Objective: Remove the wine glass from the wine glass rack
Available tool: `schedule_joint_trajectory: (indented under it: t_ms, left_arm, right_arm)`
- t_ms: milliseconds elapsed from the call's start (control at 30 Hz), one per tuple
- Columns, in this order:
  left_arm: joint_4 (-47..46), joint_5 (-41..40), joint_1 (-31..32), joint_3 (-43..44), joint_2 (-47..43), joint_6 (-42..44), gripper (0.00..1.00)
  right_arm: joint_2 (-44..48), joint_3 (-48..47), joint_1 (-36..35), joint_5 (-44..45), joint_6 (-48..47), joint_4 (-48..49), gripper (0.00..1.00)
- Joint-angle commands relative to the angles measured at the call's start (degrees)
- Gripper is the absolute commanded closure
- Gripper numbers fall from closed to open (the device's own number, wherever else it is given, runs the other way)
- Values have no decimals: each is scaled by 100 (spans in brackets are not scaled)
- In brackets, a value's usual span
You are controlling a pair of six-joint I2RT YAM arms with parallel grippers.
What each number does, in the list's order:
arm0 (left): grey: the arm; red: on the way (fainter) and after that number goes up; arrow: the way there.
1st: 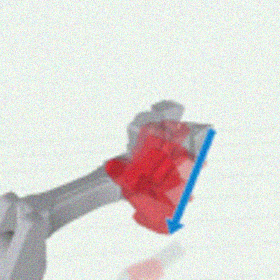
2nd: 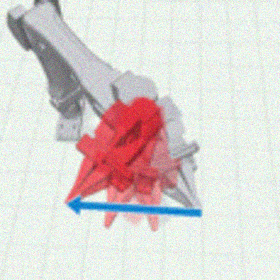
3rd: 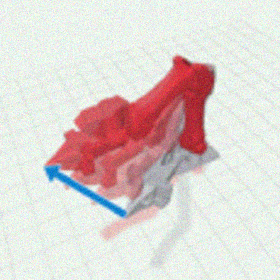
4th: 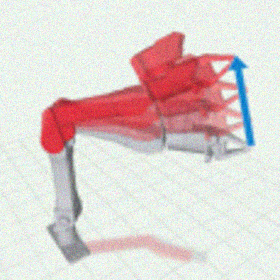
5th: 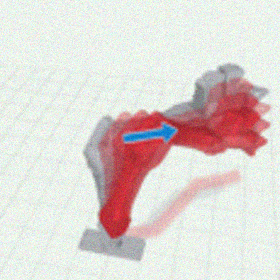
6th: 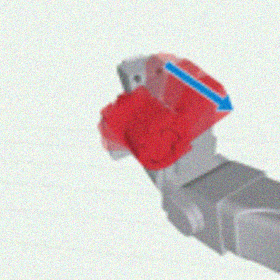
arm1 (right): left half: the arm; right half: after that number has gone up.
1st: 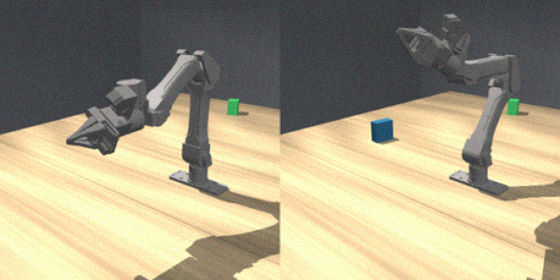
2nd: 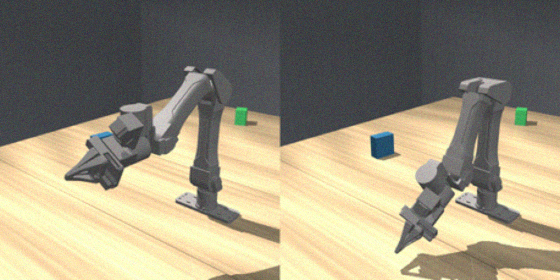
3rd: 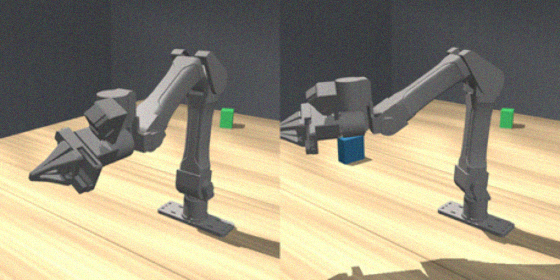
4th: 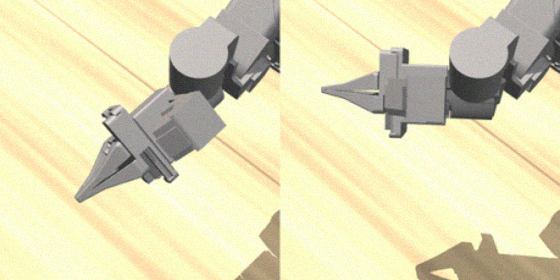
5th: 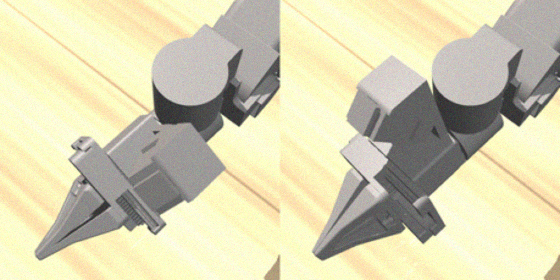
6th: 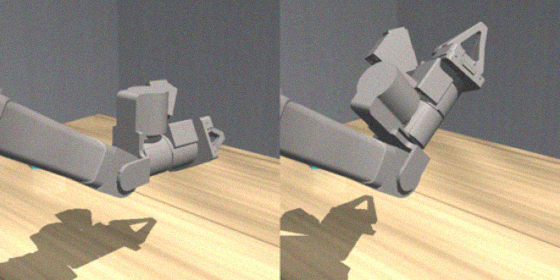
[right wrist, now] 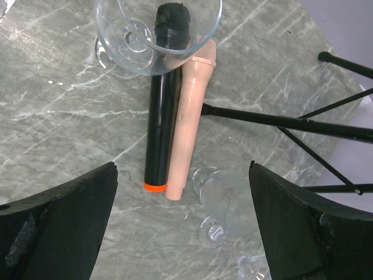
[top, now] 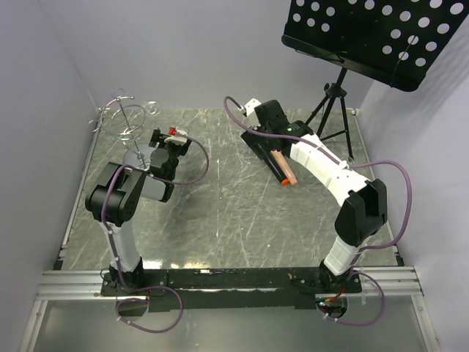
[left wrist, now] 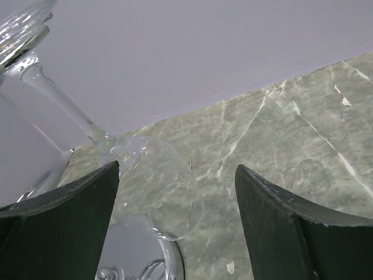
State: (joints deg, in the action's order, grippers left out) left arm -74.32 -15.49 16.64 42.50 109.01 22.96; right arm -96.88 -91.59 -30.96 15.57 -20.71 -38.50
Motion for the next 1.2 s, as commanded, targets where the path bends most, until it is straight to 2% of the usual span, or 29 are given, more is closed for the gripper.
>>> schedule_joint_trajectory:
  t_ms: [0, 100, 167, 233, 500, 700, 967, 1167]
  left_arm:
    - [-2726, -148, 49, 276, 251, 199, 16]
    - [-3236, -209, 120, 513, 646, 620, 15]
    - [-3237, -498, 146, 794, 796, 771, 14]
    - [-3237, -762, 146, 944, 858, 701, 15]
    - [-3238, -745, 137, 865, 815, 288, 18]
    - [-3238, -657, 295, 137, 403, 332, 11]
    - [-3220, -517, 892, -839, -476, 771, 3]
    - [-2615, -438, 1446, -1576, -1188, 798, 0]
  right_arm:
    - [65, -121, 72, 25, 277, -227, 0]
    - [-102, -350, 64, -2, 374, -482, 0]
    - [-208, -499, 64, -10, 392, -614, 0]
    - [-313, -622, 73, -28, 401, -702, 0]
    - [-709, -1168, 64, -107, 515, -975, 0]
    - [-604, -1045, 125, -422, 322, -493, 0]
    - [-139, -747, 424, -2126, 375, 570, 0]
    - [64, -570, 451, -2953, 471, 1327, 0]
